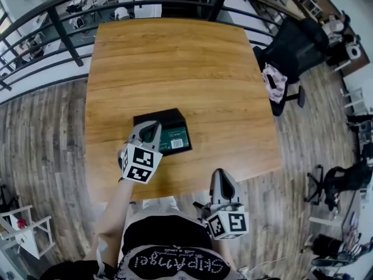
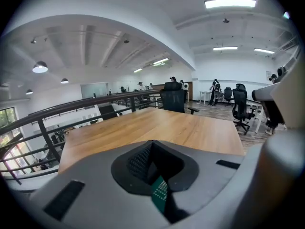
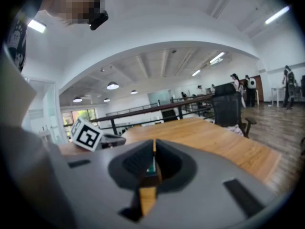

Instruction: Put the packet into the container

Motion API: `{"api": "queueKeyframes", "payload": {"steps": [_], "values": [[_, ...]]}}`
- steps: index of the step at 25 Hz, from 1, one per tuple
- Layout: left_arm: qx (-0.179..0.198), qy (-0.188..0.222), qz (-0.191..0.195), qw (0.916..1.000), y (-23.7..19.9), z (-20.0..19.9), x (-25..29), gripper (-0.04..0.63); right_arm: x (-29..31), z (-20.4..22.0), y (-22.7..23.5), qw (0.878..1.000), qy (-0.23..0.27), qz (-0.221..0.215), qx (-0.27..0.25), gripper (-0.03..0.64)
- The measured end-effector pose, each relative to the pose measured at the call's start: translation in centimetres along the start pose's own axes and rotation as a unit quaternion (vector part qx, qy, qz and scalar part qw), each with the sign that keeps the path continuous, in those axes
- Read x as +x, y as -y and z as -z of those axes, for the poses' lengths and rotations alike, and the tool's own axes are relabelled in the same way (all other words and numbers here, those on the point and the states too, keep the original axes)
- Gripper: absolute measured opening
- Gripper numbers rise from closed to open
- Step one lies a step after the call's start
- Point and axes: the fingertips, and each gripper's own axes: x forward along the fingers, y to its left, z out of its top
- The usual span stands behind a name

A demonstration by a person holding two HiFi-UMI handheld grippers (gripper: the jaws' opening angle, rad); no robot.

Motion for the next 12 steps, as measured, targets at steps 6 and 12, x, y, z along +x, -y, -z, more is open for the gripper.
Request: {"api": "queueKeyframes", "payload": {"steps": [6,12], "values": [[-0.018,0.075,-0.037,0.9963,-1.7,-3.8,-3.3,0.026,-0.4,-1.1,-1.2,1.0,0.02,-0.013,-0.01,0.038],[-0.038,0.147,-0.065,0.9863,-3.0,-7.2,-7.7,0.026,-0.8,-2.2,-2.3,0.998,0.044,-0.027,-0.02,0.038]]}}
